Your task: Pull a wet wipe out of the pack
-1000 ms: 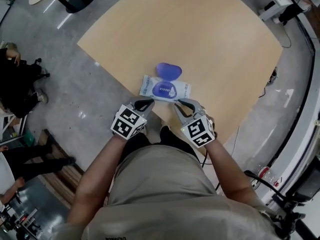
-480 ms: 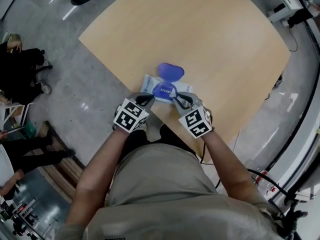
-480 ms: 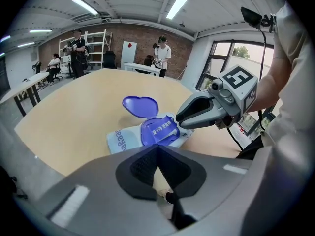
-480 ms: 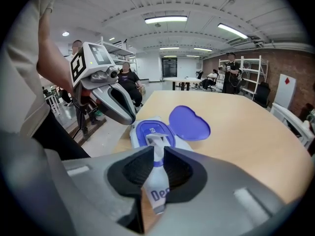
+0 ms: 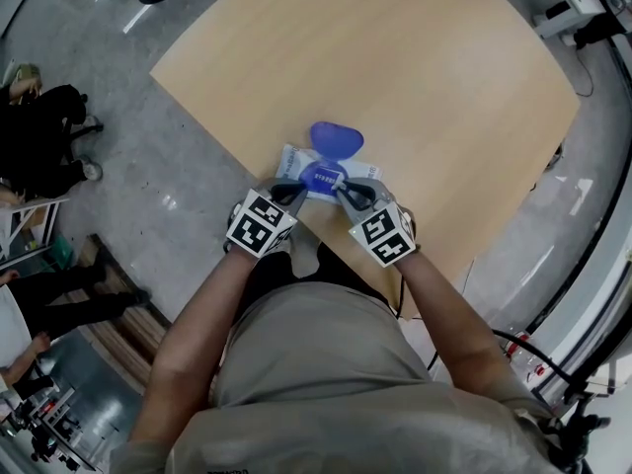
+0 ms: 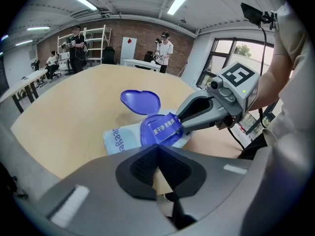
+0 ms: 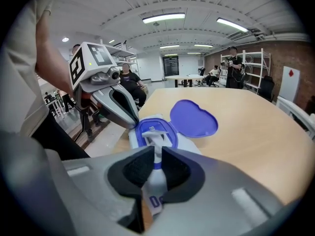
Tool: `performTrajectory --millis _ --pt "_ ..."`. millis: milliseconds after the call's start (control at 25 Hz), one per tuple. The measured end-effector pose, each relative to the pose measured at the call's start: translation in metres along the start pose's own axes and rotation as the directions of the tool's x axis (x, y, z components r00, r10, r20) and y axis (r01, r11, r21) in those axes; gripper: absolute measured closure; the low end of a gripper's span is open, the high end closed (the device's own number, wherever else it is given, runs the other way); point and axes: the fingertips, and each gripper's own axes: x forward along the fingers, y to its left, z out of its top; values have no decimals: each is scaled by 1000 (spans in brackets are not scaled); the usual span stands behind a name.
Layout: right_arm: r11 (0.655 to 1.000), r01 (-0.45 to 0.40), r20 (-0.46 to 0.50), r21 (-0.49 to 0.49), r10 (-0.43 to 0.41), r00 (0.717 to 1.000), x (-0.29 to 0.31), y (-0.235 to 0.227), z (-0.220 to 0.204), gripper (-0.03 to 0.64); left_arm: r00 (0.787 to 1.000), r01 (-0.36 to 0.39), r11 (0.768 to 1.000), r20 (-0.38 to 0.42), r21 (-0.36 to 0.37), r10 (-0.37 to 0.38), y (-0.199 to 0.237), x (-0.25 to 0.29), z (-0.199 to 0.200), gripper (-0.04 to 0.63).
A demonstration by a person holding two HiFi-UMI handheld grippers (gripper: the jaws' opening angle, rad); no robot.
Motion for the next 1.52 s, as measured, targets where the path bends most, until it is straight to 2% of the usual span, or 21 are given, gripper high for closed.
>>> performTrajectory --millis 280,400,720,1160,1400,1520 --pt "1000 -3 12 8 3 1000 -1 2 0 584 1000 0 1000 -4 -4 0 -2 -1 -2 591" --pt "1000 -5 21 18 5 1000 -2 1 1 611 1000 -2 1000 -6 -6 2 -1 -2 -3 591" --pt "999 3 48 45 -5 999 -6 -4 -2 614 1000 -3 1000 -15 4 3 0 4 -2 591" --pt "991 66 80 115 -76 994 -29 -25 -7 615 999 -17 1000 -30 15 17 2 11 -2 591" --pt "998 46 89 49 -50 995 -27 -27 -8 614 999 -18 1000 -36 15 18 3 16 0 591" --pt "999 33 82 32 -36 996 -20 -22 -3 592 999 -18 1000 -39 15 18 4 15 0 591"
